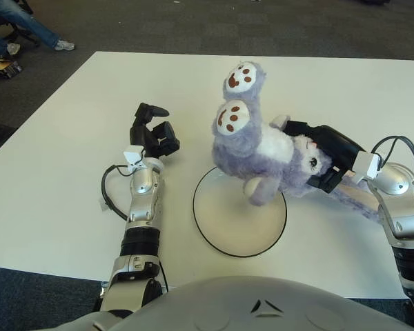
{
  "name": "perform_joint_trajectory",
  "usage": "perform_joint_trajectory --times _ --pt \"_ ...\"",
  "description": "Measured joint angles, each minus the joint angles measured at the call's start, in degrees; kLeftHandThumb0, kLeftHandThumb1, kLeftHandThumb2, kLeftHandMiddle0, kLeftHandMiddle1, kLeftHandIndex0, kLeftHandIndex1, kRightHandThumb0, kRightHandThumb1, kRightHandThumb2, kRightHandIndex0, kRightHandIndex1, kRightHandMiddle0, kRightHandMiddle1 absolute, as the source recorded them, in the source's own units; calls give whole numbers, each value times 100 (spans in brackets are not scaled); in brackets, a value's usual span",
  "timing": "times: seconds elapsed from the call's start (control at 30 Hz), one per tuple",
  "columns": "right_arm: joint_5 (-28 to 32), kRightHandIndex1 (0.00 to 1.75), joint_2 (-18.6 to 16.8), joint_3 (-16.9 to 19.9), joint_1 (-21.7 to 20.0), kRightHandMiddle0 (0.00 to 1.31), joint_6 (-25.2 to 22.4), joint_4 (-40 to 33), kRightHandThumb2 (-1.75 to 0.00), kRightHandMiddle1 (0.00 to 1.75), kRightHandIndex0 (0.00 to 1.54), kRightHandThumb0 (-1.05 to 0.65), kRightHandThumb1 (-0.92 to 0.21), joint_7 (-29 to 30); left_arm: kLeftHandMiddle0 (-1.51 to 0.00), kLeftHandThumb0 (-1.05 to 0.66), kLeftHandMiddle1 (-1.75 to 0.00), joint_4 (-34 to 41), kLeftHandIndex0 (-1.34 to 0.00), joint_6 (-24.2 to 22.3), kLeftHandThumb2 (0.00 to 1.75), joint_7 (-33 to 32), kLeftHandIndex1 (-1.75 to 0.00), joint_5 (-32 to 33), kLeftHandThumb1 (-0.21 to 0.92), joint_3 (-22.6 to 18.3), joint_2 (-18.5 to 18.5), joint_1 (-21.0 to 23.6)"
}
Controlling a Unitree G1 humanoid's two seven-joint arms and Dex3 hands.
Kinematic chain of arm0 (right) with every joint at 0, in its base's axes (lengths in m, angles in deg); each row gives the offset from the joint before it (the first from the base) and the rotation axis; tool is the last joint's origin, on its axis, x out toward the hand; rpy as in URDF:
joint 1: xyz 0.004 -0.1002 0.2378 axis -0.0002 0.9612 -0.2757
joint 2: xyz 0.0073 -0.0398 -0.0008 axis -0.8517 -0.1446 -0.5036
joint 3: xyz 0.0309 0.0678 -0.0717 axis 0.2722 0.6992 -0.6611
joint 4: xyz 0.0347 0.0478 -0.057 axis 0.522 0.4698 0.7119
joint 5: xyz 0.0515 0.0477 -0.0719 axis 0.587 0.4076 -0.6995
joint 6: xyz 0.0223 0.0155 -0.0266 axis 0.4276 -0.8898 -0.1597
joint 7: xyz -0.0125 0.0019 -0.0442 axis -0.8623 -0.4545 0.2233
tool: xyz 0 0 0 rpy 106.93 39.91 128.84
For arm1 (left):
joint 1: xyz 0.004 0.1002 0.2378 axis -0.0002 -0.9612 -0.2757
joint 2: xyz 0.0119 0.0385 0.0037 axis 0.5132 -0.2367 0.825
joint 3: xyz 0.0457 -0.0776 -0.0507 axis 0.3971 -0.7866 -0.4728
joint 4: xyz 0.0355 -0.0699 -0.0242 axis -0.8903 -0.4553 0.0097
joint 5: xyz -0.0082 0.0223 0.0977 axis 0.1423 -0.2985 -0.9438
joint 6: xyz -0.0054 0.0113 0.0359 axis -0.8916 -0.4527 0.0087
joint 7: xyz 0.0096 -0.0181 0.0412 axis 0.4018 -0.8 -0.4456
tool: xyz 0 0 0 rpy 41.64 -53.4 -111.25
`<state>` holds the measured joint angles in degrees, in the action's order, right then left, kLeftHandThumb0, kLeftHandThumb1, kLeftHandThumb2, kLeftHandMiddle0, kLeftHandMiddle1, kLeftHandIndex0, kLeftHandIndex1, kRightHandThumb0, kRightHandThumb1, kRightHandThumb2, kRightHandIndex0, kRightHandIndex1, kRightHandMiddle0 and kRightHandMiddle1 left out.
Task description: Put the doll into the plate.
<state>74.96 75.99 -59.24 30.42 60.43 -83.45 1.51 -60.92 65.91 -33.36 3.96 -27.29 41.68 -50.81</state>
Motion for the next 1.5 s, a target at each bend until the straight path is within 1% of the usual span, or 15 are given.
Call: perform_joint_trajectory --times 0.23,0.37,0.5,0.77,1.0,1.17,1.5 --pt "264 175 -3 -1 179 98 184 -2 -153 175 75 54 -14 -198 -127 -46 -175 -2 -56 0 123 0 -175 -10 38 1 -1 2" --pt "324 175 -2 -1 241 98 201 -16 -152 175 75 54 -15 -258 -126 -45 -175 -8 -55 0 121 0 -175 -10 40 3 0 4" --pt "324 175 30 -1 247 98 185 -78 -152 175 75 54 -15 -311 -126 -45 -175 -12 -54 0 120 2 -175 -9 41 6 2 6" --pt "273 175 248 -9 246 97 98 -239 -152 175 74 53 -15 -412 -126 -45 -175 -14 -53 0 119 7 -175 -6 41 15 -3 8" --pt "351 175 219 -30 308 96 108 -349 -152 175 74 53 -15 -417 -127 -45 -175 -22 -53 2 119 4 -175 -11 42 22 -7 11" --pt "493 175 206 -57 350 95 123 -396 -151 175 74 53 -15 -535 -127 -45 -175 -29 -53 3 119 -14 -175 -27 42 39 -8 17" --pt "502 175 261 -156 352 93 116 -502 -151 175 74 53 -15 -702 -127 -44 -175 -46 -52 12 117 -42 -175 -64 44 75 -32 32"
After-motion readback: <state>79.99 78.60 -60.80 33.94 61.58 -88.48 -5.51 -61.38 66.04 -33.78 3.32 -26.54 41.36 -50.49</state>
